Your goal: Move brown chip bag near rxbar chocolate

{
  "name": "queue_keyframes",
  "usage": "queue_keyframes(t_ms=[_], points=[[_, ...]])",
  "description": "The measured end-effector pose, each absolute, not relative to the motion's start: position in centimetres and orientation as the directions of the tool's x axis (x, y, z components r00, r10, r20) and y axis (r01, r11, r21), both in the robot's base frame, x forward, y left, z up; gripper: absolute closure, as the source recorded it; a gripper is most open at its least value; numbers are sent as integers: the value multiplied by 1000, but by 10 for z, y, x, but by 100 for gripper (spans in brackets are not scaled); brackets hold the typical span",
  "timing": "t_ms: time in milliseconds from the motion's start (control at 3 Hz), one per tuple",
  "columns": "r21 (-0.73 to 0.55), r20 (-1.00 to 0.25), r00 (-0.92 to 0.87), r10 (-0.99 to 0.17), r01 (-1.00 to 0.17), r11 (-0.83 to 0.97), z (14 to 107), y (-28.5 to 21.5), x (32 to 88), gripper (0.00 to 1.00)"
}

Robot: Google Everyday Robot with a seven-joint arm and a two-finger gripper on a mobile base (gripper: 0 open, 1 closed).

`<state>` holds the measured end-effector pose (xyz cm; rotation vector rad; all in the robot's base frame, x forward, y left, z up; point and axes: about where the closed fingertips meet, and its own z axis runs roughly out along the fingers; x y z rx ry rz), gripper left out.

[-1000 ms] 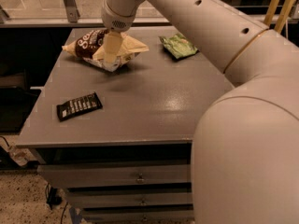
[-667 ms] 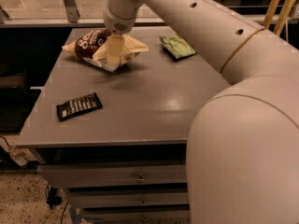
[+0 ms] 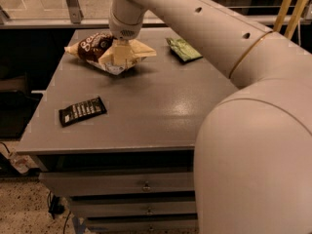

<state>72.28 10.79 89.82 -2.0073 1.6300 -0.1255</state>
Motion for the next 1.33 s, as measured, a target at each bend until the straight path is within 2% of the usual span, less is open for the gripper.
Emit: queue_keyframes(t_ms=[667, 1000, 1333], points=[[-489, -310, 304, -901, -864, -123, 930, 101, 712, 86], [-507, -408, 355, -841, -855, -115, 971, 100, 695, 100], [-507, -522, 411, -748, -854, -116, 1007, 106, 663, 100]])
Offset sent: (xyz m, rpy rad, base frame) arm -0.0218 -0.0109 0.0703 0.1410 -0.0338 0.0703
